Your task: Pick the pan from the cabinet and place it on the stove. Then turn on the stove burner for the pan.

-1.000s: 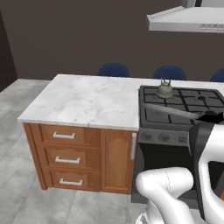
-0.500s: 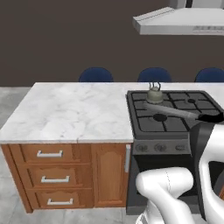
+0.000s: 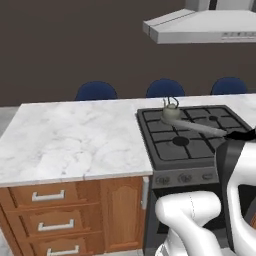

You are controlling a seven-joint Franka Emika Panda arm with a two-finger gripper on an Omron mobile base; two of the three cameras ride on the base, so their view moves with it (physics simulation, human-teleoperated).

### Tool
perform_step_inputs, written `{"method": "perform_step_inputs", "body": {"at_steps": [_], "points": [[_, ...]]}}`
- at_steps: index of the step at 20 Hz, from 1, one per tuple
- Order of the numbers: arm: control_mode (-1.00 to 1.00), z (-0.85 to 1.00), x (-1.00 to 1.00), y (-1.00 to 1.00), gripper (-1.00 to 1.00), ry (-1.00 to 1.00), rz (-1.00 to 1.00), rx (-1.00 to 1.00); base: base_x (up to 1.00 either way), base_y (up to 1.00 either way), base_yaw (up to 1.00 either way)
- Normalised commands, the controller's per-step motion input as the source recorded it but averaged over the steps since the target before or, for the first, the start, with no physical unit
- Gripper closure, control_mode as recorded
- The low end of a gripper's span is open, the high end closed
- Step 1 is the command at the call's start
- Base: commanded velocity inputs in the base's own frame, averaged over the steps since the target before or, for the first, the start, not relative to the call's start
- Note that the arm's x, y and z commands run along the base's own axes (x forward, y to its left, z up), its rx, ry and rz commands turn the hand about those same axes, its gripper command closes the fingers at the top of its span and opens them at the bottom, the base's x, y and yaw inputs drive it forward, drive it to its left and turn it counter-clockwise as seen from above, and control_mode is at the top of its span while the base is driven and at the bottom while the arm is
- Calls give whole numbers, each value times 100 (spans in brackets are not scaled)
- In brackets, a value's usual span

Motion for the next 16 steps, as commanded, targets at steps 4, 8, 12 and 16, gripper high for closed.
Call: {"method": "perform_step_inputs", "body": {"at_steps": [4,8,12,16], "points": [[100,0,0,0,100,0,0,0,51,16,-21],[100,0,0,0,100,0,0,0,51,0,-13],[100,0,0,0,100,0,0,0,50,-9,-3],[100,0,0,0,100,0,0,0,46,-3,-4]]}}
